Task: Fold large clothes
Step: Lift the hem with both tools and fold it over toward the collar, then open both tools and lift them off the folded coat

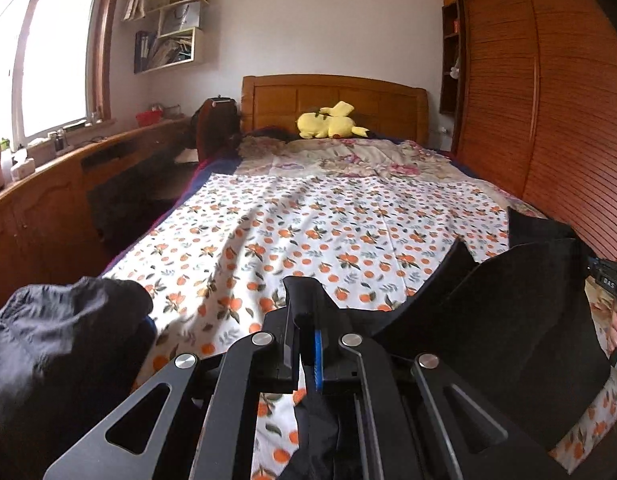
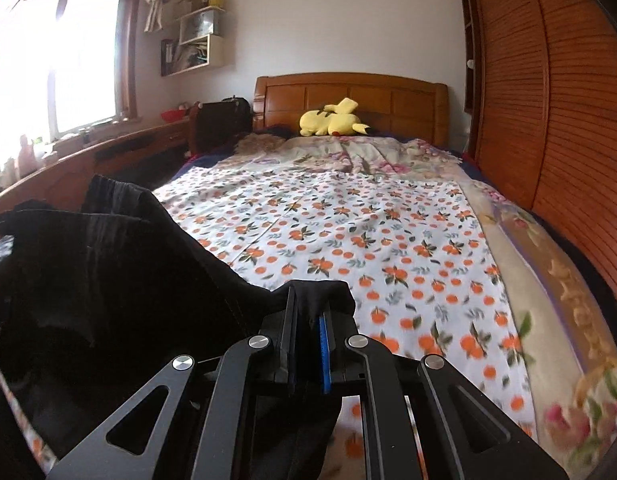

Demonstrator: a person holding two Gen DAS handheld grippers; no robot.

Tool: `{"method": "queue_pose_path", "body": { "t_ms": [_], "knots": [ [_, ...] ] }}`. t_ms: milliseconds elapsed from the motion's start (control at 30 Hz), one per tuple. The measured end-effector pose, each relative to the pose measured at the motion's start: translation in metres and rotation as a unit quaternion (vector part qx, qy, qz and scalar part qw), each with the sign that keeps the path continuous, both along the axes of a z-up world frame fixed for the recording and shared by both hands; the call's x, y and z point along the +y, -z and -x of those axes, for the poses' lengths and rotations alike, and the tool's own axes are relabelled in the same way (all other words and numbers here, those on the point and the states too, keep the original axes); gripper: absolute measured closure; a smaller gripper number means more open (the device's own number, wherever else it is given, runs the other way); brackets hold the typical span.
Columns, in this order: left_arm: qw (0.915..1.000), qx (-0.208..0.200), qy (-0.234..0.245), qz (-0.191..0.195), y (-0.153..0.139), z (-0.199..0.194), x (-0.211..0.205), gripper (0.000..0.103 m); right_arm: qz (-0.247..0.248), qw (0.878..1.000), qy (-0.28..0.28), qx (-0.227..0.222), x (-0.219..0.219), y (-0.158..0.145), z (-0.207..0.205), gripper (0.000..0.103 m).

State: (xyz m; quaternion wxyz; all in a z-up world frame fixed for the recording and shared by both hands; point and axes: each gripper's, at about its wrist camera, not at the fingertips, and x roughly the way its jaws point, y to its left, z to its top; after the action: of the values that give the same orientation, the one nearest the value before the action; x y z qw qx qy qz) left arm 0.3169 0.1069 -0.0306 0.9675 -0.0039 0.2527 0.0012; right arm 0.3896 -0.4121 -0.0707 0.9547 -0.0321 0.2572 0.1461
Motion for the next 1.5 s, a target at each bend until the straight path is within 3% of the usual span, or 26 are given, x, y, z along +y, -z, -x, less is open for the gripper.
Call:
{"method": "queue_pose_path", "body": {
  "t_ms": [100, 267, 400, 467, 500, 533, 633, 733, 833, 933, 1033, 1333, 1500],
  "knots": [
    [1.0, -0.002, -0.008, 0.001, -0.001, -0.009, -0.001, 0.094, 0.007, 1.0, 0.001, 0.008, 0.011, 0.008, -0.031, 0.096],
    [0.9999, 0.005, -0.007, -0.006, 0.012, -0.005, -0.007, 0.057, 0.032, 0.999, 0.011, 0.011, 0.033, 0.023, -0.064, 0.096],
    [0.9997, 0.021, 0.008, -0.011, 0.029, 0.002, -0.015, 0.054, 0.053, 0.998, 0.023, 0.037, 0.044, 0.04, -0.08, 0.092],
    [0.9995, 0.024, 0.017, -0.01, 0.035, 0.006, -0.021, 0.048, 0.05, 0.997, 0.021, 0.056, 0.045, 0.045, -0.083, 0.077],
    [0.9993, 0.026, 0.024, -0.008, 0.037, 0.007, -0.025, 0.047, 0.05, 0.997, 0.026, 0.055, 0.044, 0.045, -0.082, 0.051],
    [0.9992, 0.026, 0.03, -0.007, 0.039, 0.008, -0.028, 0.047, 0.055, 0.997, 0.042, 0.036, 0.041, 0.041, -0.076, 0.037],
    [0.9982, 0.022, 0.055, -0.001, 0.04, 0.015, -0.042, 0.047, 0.05, 0.998, 0.034, 0.02, 0.036, 0.029, -0.062, 0.037],
    [0.997, 0.013, 0.076, 0.002, 0.04, 0.026, -0.057, 0.034, 0.061, 0.998, 0.017, 0.014, 0.038, 0.02, -0.045, 0.037],
    [0.9957, 0.008, 0.093, -0.002, 0.041, 0.037, -0.071, 0.03, 0.073, 0.997, -0.013, 0.017, 0.047, 0.018, -0.025, 0.037],
    [0.9943, -0.003, 0.106, -0.004, 0.043, 0.049, -0.084, 0.014, 0.073, 0.996, -0.042, 0.028, 0.057, 0.025, -0.001, 0.042],
    [0.9936, -0.007, 0.112, -0.006, 0.044, 0.057, -0.092, 0.005, 0.076, 0.994, -0.065, 0.045, 0.067, 0.035, 0.022, 0.045],
    [0.9916, 0.011, 0.129, 0.003, 0.065, 0.069, -0.104, 0.004, 0.073, 0.99, -0.092, 0.077, 0.075, 0.05, 0.069, 0.064],
    [0.9903, 0.025, 0.137, 0.0, 0.077, 0.072, -0.11, 0.004, 0.067, 0.991, -0.071, 0.091, 0.056, 0.058, 0.086, 0.064]
  ]
}}
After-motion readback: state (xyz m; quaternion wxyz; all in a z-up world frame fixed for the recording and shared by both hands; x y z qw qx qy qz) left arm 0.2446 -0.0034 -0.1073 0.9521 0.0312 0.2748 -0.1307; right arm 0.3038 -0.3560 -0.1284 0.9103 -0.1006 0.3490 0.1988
